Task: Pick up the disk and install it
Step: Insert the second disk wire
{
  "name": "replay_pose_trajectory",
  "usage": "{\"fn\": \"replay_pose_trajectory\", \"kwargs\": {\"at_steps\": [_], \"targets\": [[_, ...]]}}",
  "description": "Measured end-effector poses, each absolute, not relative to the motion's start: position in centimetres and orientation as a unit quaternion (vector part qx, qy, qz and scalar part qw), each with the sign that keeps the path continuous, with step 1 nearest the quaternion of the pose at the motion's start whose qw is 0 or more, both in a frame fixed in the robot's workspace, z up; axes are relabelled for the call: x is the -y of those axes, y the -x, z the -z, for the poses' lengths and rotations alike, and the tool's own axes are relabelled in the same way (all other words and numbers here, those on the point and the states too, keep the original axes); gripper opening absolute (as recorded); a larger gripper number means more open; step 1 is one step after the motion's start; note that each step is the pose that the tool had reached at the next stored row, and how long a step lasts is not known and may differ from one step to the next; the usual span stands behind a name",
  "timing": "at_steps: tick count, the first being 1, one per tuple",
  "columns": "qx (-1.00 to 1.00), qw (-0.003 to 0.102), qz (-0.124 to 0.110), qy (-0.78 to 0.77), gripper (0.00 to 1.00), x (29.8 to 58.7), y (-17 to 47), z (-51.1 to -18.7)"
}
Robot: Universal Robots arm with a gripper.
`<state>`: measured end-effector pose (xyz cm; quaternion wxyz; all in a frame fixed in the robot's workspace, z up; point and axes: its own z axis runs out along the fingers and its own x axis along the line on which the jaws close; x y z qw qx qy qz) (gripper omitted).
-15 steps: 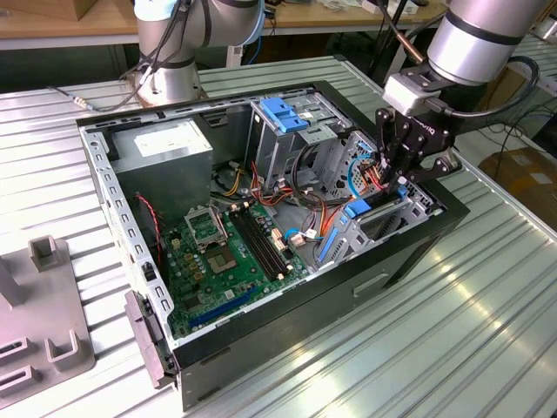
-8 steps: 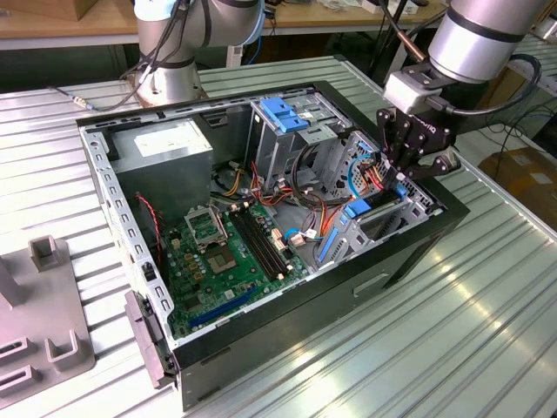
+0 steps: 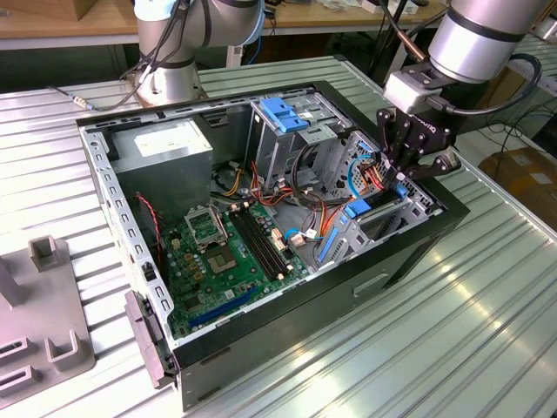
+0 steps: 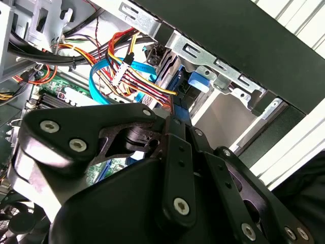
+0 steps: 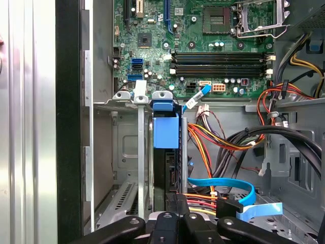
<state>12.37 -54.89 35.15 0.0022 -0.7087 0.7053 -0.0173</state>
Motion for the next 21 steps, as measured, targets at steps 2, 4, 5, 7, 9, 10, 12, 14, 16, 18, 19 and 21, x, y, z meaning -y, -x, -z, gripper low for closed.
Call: {"fn": "replay_pose_trajectory", "kwargs": {"at_steps": [2,4,5,7,9,10,12,14,16,18,19,21], "targets": [[-0.705,0.002,0.017,0.709,0.10,54.9,-12.4,-35.2],[-0.705,0.002,0.017,0.709,0.10,54.9,-12.4,-35.2],[-0.705,0.002,0.017,0.709,0.10,54.9,-12.4,-35.2],[-0.705,0.002,0.017,0.709,0.10,54.9,-12.4,-35.2],[-0.705,0.002,0.017,0.709,0.10,54.9,-12.4,-35.2],[-0.705,0.002,0.017,0.709,0.10,54.9,-12.4,-35.2],[-0.705,0.002,0.017,0.709,0.10,54.9,-12.4,-35.6],[-0.705,0.002,0.017,0.709,0.10,54.9,-12.4,-36.7],[-0.705,0.003,0.016,0.709,0.10,54.9,-12.4,-37.7],[-0.705,0.004,0.016,0.709,0.10,54.9,-12.4,-38.6],[-0.705,0.004,0.016,0.709,0.10,54.9,-12.4,-39.1],[-0.705,0.003,0.015,0.709,0.10,54.9,-12.4,-40.1]]}}
